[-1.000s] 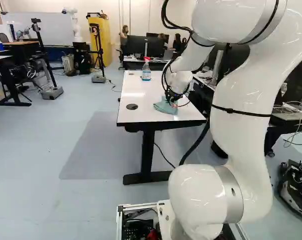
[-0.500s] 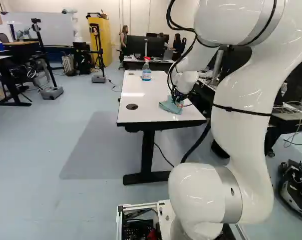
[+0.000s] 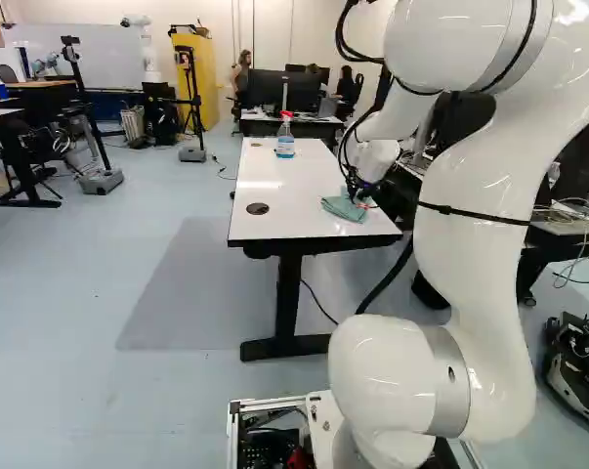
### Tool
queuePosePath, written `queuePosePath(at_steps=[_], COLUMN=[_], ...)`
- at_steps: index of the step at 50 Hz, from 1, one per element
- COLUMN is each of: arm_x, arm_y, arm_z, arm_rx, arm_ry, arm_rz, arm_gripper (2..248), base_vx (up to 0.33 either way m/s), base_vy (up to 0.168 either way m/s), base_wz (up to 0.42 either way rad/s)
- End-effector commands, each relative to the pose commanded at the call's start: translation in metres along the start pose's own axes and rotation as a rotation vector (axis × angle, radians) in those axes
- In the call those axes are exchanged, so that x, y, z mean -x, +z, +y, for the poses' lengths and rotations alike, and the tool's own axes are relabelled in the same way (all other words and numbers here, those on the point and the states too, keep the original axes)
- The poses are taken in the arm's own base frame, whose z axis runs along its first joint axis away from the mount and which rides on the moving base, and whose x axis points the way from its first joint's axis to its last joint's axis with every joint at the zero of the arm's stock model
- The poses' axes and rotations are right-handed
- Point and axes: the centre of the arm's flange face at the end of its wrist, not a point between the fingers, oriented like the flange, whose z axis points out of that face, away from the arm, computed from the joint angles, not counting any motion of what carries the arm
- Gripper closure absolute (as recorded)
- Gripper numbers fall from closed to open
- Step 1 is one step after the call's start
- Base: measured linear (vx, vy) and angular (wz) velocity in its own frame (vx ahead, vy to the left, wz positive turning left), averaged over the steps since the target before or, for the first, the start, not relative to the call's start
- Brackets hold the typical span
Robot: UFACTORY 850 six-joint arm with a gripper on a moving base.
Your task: Clean the table with the green towel
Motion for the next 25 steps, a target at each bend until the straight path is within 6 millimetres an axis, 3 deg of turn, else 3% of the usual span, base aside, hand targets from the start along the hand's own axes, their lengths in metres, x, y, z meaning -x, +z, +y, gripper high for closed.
queuePosePath(at_steps=[25], arm_x=[0.026], arm_y=[-0.03], arm_z=[0.016], arm_rx=[0.016], arm_ry=[0.012], arm_rz=[-0.018], arm_gripper=[212], base_vx=[0.0], base_vy=[0.0], base_wz=[0.0])
